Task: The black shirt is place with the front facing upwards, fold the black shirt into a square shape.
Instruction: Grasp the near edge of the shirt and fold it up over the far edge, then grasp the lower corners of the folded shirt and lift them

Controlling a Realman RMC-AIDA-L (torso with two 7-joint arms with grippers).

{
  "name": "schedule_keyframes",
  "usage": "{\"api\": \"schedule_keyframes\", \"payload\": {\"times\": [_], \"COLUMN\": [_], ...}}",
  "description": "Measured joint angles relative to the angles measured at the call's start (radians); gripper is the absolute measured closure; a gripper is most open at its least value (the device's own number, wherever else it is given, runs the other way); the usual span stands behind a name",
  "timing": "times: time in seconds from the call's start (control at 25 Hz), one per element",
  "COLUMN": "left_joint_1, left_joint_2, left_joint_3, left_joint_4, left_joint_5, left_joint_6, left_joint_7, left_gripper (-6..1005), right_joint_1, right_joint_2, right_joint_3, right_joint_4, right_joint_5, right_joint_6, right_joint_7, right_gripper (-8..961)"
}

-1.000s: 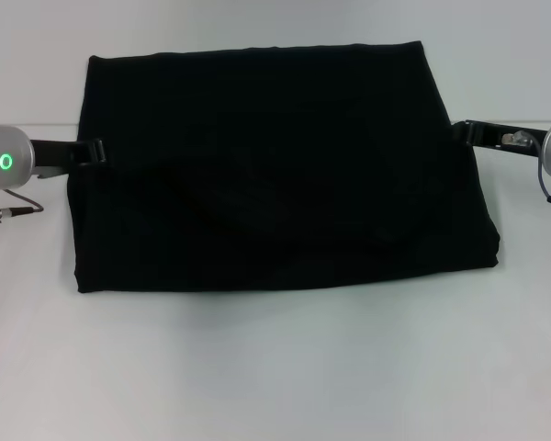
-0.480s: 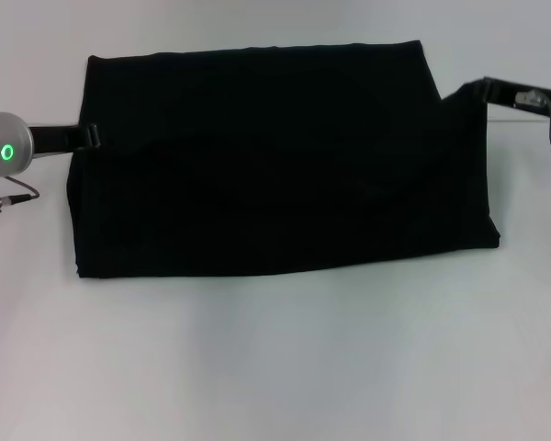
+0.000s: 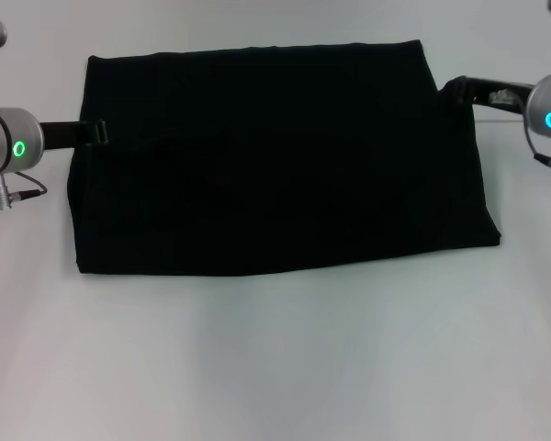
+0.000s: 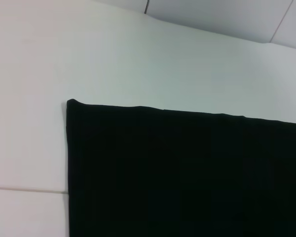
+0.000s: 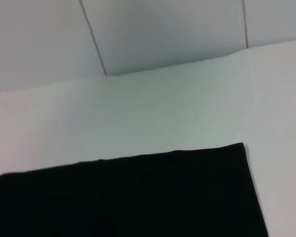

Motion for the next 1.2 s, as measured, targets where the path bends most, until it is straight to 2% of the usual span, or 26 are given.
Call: {"api": "schedule_keyframes", "payload": {"times": [0.28, 0.4, 0.56, 0.72, 0.76, 0.84, 0.88, 1.0, 1.04, 1.08, 1.2], "left_joint_1": [-0.002, -0.006, 0.001, 0.051, 0.077, 0.110, 0.133, 0.176, 0.210, 0.210, 0.256], "left_joint_2": [-0.003, 0.006, 0.010, -0.017, -0.034, -0.049, -0.052, -0.043, -0.035, -0.035, -0.020], "left_joint_3": [0.057, 0.092, 0.084, 0.042, 0.021, -0.001, -0.017, -0.058, -0.091, -0.091, -0.144], "left_joint_4": [-0.002, -0.008, 0.037, 0.189, 0.252, 0.316, 0.342, 0.338, 0.297, 0.297, 0.212], "left_joint_5": [0.001, 0.006, 0.023, 0.004, -0.007, -0.027, -0.051, -0.136, -0.219, -0.219, -0.362], "left_joint_6": [-0.012, 0.021, 0.065, 0.175, 0.216, 0.274, 0.322, 0.412, 0.444, 0.444, 0.468], "left_joint_7": [-0.003, -0.032, -0.098, -0.105, -0.105, -0.106, -0.107, -0.080, -0.003, -0.003, 0.187], "left_gripper": [904, 892, 876, 840, 816, 767, 743, 670, 646, 603, 475], "right_joint_1": [0.015, 0.017, 0.015, -0.030, -0.046, -0.076, -0.090, -0.141, -0.162, -0.182, -0.260], "right_joint_2": [0.003, -0.004, -0.013, -0.029, -0.034, -0.044, -0.049, -0.061, -0.062, -0.061, -0.052], "right_joint_3": [-0.045, -0.051, -0.067, -0.034, -0.021, 0.007, 0.023, 0.071, 0.081, 0.089, 0.115], "right_joint_4": [0.005, 0.006, 0.007, -0.091, -0.127, -0.186, -0.207, -0.232, -0.231, -0.228, -0.222], "right_joint_5": [0.004, -0.007, -0.014, 0.001, 0.004, 0.006, 0.010, 0.052, 0.073, 0.096, 0.194], "right_joint_6": [0.025, 0.005, -0.021, -0.169, -0.221, -0.325, -0.384, -0.541, -0.578, -0.602, -0.674], "right_joint_7": [0.010, 0.025, 0.029, 0.053, 0.069, 0.100, 0.111, 0.110, 0.100, 0.084, 0.012], "right_gripper": [885, 884, 881, 879, 879, 691, 644, 501, 454, 415, 298]}}
